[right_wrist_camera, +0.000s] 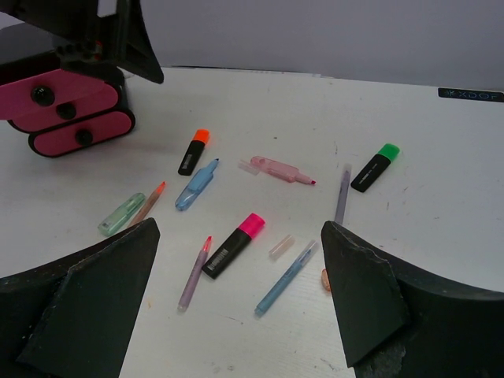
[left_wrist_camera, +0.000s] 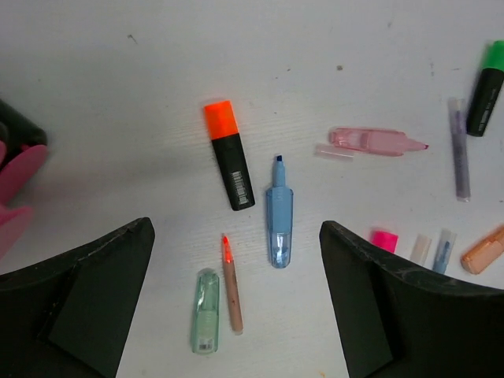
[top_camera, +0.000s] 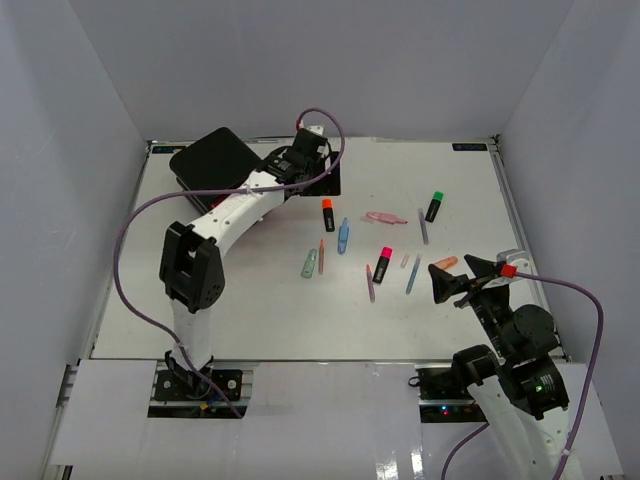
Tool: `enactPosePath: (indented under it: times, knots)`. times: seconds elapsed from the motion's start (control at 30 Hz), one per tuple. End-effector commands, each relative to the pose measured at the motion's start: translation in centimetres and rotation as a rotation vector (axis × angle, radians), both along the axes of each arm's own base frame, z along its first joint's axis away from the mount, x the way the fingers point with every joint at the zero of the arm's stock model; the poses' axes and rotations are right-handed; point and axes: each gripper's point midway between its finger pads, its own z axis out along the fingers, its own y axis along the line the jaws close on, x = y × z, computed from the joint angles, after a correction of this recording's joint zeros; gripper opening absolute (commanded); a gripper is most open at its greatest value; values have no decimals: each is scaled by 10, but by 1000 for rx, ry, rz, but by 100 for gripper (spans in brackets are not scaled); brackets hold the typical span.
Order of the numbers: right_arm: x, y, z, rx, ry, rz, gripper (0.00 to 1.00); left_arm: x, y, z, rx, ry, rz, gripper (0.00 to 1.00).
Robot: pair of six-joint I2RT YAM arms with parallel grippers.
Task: Sort the stationery into containers
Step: Pick up the pen from the center of the board.
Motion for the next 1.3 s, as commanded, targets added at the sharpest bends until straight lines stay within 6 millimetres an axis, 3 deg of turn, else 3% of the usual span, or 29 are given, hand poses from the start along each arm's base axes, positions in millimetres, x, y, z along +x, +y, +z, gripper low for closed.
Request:
enactPosePath:
  times: [0.0, 0.07, 0.27, 0.63, 0.9, 1.13, 1.27]
  knots:
    - [1, 3, 13, 6, -52, 15, 90, 16, -12, -20, -19, 33, 49, 97]
    - [1, 3, 12, 5, -49, 15, 90, 26, -11, -43, 3, 59, 96, 95]
    - [2, 3, 11, 2, -42, 12, 90, 45, -21, -75, 0, 80, 153, 90]
    - [3, 4, 9, -1, -35, 15, 90, 43, -29, -134, 53, 149, 169, 81]
    - [3, 4, 9, -1, -35, 19, 90, 40, -35, -158, 122, 146, 152, 74]
    - [2, 5, 9, -1, -36, 22, 90, 36, -38, -170, 158, 149, 126, 58]
    - [2, 4, 10, -2, -38, 21, 90, 37, -46, -161, 142, 131, 77, 44]
